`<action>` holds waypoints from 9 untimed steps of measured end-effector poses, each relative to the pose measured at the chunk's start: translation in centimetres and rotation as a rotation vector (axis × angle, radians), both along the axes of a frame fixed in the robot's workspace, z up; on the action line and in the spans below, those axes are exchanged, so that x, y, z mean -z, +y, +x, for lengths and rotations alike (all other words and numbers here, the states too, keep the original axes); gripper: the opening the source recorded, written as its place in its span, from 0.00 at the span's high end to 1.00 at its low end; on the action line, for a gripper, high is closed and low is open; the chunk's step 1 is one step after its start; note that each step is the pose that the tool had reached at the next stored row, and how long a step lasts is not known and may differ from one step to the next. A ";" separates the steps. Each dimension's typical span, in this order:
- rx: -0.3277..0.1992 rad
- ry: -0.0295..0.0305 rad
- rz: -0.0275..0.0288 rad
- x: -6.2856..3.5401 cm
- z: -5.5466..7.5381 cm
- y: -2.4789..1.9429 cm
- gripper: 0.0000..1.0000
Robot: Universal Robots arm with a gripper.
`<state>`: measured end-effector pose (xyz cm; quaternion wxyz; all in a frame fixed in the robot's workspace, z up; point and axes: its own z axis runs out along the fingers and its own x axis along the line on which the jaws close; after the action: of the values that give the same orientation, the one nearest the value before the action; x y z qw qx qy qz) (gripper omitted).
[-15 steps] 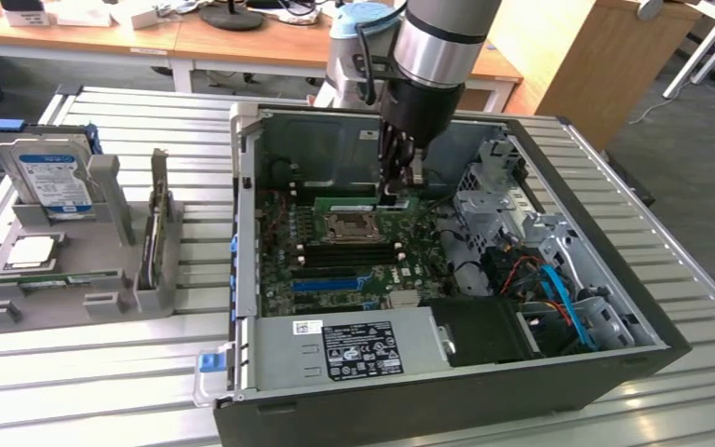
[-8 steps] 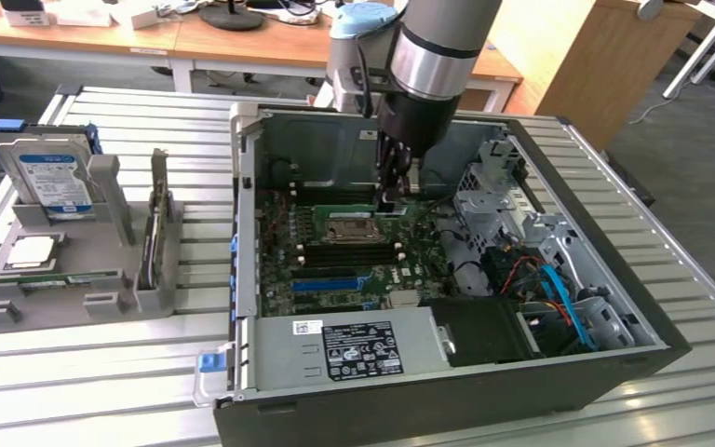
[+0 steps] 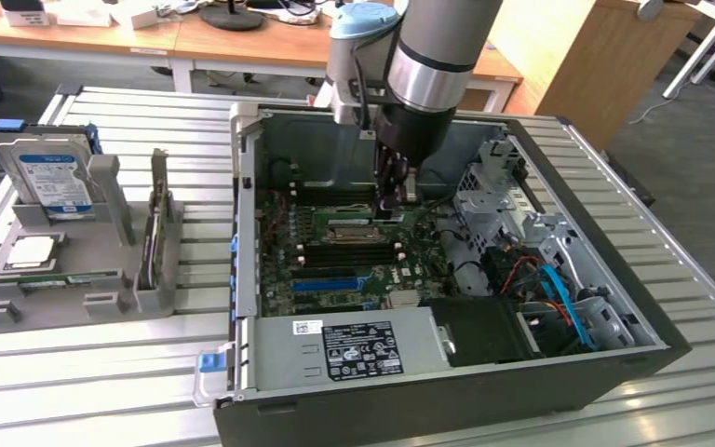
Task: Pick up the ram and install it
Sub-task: 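Insert the ram into the slot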
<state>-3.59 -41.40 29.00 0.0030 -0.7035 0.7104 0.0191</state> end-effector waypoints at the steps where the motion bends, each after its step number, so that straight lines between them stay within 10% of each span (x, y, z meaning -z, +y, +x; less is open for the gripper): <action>1: 0.000 0.0000 0.0000 0.06 0.0 0.00 0.88; 9: 0.000 0.0000 0.0001 0.07 0.0 -0.16 0.88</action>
<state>-3.59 -41.56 28.93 0.0030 -0.7035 0.7104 0.0191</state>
